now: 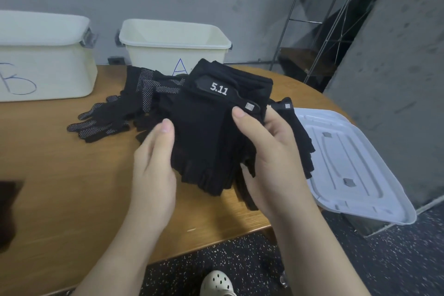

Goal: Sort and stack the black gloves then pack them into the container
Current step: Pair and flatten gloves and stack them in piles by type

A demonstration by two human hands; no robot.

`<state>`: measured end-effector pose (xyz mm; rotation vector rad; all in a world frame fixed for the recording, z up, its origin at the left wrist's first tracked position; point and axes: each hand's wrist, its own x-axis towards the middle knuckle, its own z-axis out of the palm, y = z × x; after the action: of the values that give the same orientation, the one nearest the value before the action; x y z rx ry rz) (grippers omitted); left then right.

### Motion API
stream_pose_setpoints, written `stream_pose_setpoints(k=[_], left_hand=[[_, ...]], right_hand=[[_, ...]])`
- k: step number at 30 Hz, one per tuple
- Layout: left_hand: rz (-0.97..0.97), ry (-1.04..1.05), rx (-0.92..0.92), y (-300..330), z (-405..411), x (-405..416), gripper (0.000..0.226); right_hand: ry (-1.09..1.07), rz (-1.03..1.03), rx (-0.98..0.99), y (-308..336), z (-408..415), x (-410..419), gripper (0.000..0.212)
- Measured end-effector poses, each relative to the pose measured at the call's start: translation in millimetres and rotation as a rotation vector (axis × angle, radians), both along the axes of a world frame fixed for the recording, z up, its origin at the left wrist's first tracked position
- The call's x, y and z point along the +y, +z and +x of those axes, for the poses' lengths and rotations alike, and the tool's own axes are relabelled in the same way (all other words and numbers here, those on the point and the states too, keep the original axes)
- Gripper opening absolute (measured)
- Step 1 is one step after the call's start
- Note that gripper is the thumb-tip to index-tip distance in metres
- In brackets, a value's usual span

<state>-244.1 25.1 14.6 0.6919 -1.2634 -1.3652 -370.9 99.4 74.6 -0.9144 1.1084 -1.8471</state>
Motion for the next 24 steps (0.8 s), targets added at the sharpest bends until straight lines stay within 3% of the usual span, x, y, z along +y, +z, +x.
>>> stream_pose_setpoints(k=[8,12,15,18,21,24], left_hand=[[-0.082,-0.199,-0.119,9.3,16.1,-4.2,0.034],[-0.173,-0.133,-0.145,11.4,5.1,8.2,0.019],[-0.177,0.073,-0.110,12.2,-14.0,22.8,0.014],[-0.176,0.123,-0.104,17.1,-30.6,37.7,0.014],[-0.186,0.035,-0.106,23.3,-39.4,42.2,0.005],[-0.128,-0.069,-0.121,28.5,-48.9,41.1,0.010]], right_hand=[[0.113,0.138,0.176,3.4,-10.0,9.5,0.019],[-0.092,0.164,0.621,3.3,-6.6,6.9,0.008],[-0.365,0.146,0.943,7.5,-5.9,0.8,0.020],[-0.415,0.077,0.899,23.7,-14.9,4.8,0.020],[-0.339,0.048,0.829,35.5,-35.2,14.9,0.020],[-0.246,0.077,0.793,37.1,-61.4,20.0,0.017]])
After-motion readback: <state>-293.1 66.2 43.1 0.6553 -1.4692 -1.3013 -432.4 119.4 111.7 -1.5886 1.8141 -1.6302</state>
